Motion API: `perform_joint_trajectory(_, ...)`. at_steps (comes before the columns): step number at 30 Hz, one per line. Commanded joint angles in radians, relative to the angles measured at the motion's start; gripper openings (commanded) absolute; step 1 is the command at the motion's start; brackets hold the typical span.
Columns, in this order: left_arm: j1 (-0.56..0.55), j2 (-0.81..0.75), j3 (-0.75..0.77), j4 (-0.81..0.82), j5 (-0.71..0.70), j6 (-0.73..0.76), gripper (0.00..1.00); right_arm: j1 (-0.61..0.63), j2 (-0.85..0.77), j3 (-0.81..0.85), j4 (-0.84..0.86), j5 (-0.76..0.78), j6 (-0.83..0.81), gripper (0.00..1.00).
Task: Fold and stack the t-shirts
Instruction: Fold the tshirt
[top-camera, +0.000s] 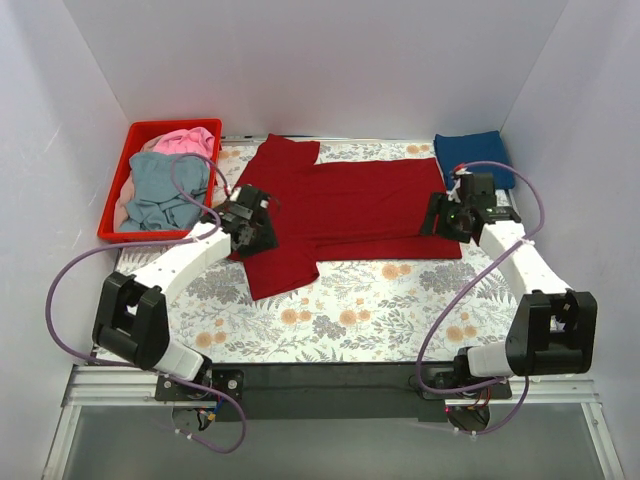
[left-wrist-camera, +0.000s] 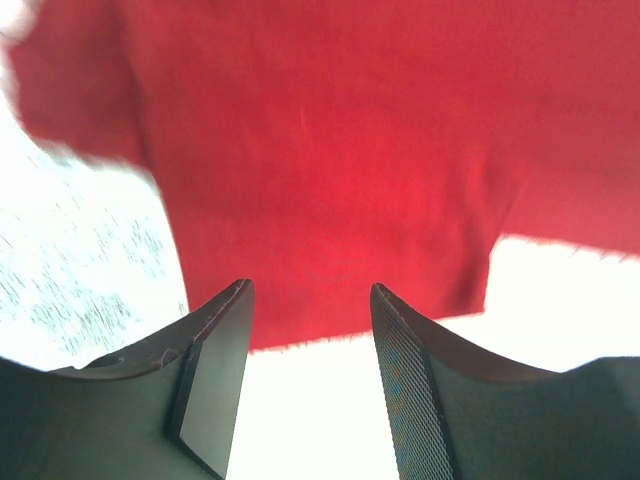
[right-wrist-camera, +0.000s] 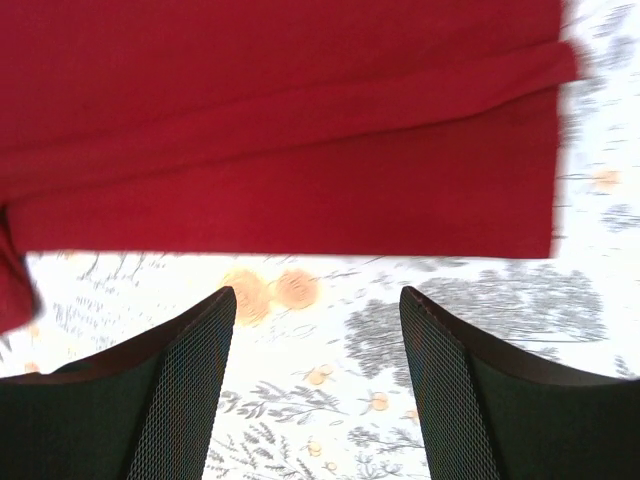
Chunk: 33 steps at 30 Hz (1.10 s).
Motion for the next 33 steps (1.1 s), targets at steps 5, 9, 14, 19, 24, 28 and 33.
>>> perform_joint_trajectory(5, -0.147, 0.014, -0.126, -0.117, -0.082, -0.064, 0.49, 0.093, -0.063, -0.156, 0.085, -0.119, 0.015, 0.73)
perform_joint_trajectory(9, -0.153, 0.063, -0.145, -0.081, -0.089, -0.064, 0.49, 0.114, -0.055, -0.196, 0.103, -0.149, 0.007, 0.73)
perform_joint_trajectory(14, -0.156, 0.132, -0.162, -0.042, -0.089, -0.067, 0.47, 0.124, -0.045, -0.211, 0.113, -0.174, -0.004, 0.73)
perform_joint_trajectory(19, -0.158, 0.168, -0.185, -0.028, -0.091, -0.081, 0.33, 0.127, -0.040, -0.218, 0.119, -0.191, -0.007, 0.73)
perform_joint_trajectory(24, -0.159, 0.164, -0.172, -0.027, -0.100, -0.079, 0.00, 0.128, -0.034, -0.218, 0.123, -0.195, -0.008, 0.73)
perform_joint_trajectory(28, -0.158, 0.174, -0.044, -0.065, -0.151, -0.046, 0.00, 0.128, -0.029, -0.211, 0.123, -0.203, -0.021, 0.72)
perform_joint_trajectory(33, -0.124, 0.256, 0.215, -0.039, -0.255, 0.077, 0.00, 0.128, -0.031, -0.190, 0.107, -0.203, -0.044, 0.72)
